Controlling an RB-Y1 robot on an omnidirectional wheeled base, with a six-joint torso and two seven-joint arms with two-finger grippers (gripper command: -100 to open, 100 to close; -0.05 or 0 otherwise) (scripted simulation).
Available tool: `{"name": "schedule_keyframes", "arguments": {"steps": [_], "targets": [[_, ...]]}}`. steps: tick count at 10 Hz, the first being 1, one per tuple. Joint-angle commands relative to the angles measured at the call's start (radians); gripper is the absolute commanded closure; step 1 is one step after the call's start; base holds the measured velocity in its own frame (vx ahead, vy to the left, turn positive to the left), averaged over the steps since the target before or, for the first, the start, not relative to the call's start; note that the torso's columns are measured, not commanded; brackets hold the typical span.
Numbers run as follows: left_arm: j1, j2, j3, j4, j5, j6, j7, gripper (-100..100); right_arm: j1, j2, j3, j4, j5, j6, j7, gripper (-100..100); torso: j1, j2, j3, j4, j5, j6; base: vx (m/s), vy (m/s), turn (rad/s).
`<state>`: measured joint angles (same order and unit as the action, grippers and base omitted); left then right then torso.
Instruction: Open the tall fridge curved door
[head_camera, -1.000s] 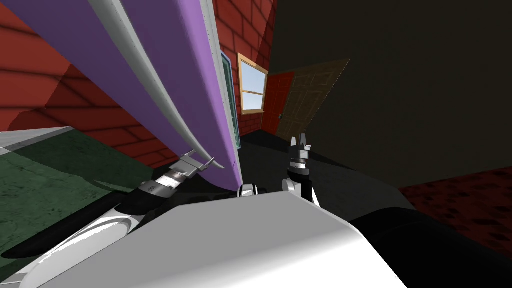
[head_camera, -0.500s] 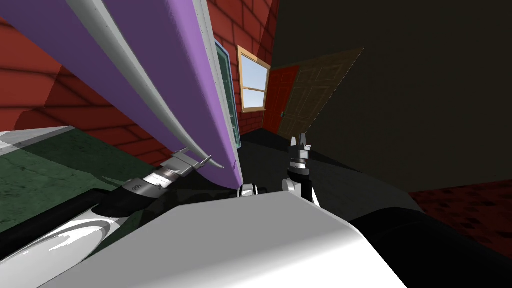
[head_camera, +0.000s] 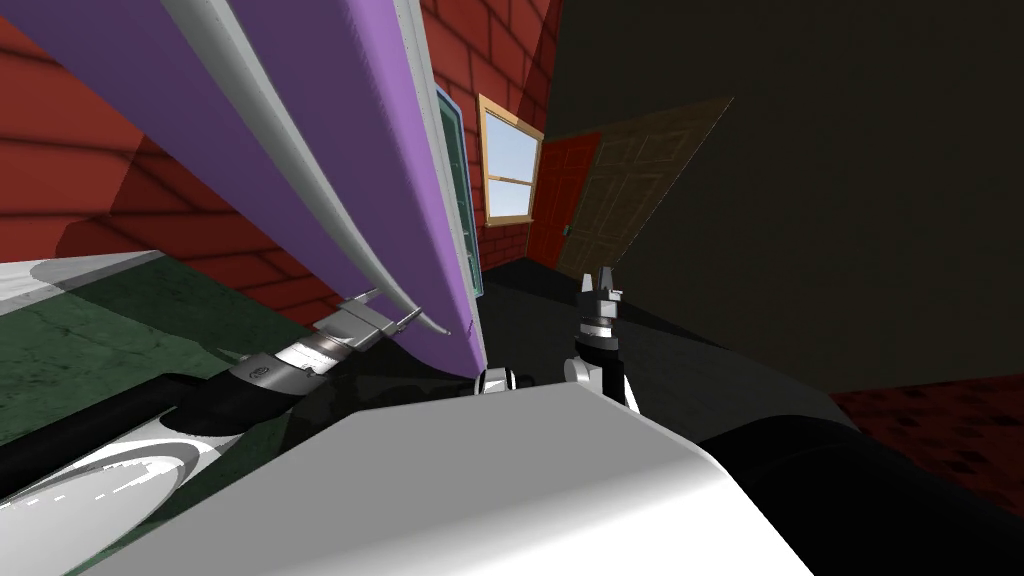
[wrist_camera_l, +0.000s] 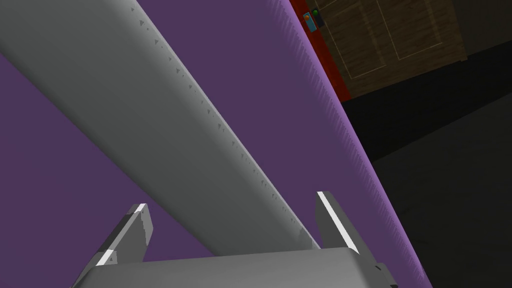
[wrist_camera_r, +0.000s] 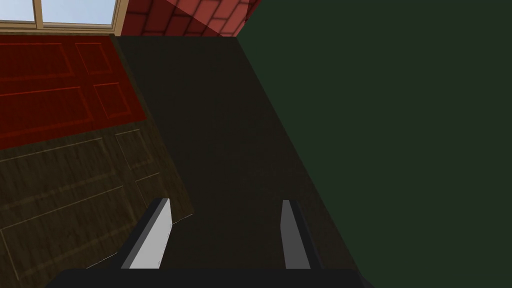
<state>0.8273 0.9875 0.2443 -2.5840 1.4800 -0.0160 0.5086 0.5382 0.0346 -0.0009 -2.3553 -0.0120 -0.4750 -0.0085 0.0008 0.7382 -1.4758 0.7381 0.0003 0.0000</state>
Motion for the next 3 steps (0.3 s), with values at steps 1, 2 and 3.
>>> {"name": "schedule_keyframes", "arguments": {"steps": [1,2,3], "targets": [[0.000,0.000,0.000,0.000,0.000,0.000,0.000,0,0.000,0.000,0.000,0.000,0.000,0.000,0.000,0,0.000,0.000,0.000,0.000,0.000,0.000,0.000,0.000,0.000],[0.000,0.000,0.000,0.000,0.000,0.000,0.000,0,0.000,0.000,0.000,0.000,0.000,0.000,0.000,0,-0.001,0.000,0.000,0.000,0.000,0.000,0.000,0.000,0.000],[0.000,0.000,0.000,0.000,0.000,0.000,0.000,0,0.000,0.000,0.000,0.000,0.000,0.000,0.000,0,-0.001,0.000,0.000,0.000,0.000,0.000,0.000,0.000,0.000]]}}
